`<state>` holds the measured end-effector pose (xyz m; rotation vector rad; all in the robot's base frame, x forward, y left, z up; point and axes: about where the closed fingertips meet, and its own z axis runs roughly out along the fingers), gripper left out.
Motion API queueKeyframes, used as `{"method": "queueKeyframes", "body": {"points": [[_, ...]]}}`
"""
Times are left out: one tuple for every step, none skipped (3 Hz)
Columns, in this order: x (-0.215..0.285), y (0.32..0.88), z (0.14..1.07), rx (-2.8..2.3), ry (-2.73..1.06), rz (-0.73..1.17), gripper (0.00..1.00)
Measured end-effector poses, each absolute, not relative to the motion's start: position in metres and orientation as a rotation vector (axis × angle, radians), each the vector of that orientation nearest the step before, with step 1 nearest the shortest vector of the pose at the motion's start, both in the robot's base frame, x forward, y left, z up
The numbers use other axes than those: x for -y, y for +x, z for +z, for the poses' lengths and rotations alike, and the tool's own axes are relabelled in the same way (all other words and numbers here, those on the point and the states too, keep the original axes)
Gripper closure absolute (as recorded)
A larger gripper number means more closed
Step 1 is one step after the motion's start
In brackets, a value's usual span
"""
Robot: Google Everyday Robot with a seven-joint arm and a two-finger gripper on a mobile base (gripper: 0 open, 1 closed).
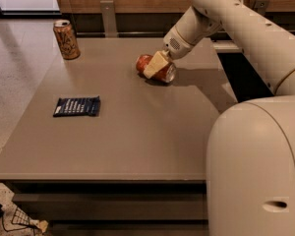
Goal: Knock coke can over
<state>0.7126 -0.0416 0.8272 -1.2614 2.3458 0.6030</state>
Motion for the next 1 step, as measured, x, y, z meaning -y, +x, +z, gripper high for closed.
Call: {"method": "queueKeyframes", "body": {"points": [[0.0416, 0.7126, 0.8276, -2.346, -1.261, 0.603, 0.0]]}}
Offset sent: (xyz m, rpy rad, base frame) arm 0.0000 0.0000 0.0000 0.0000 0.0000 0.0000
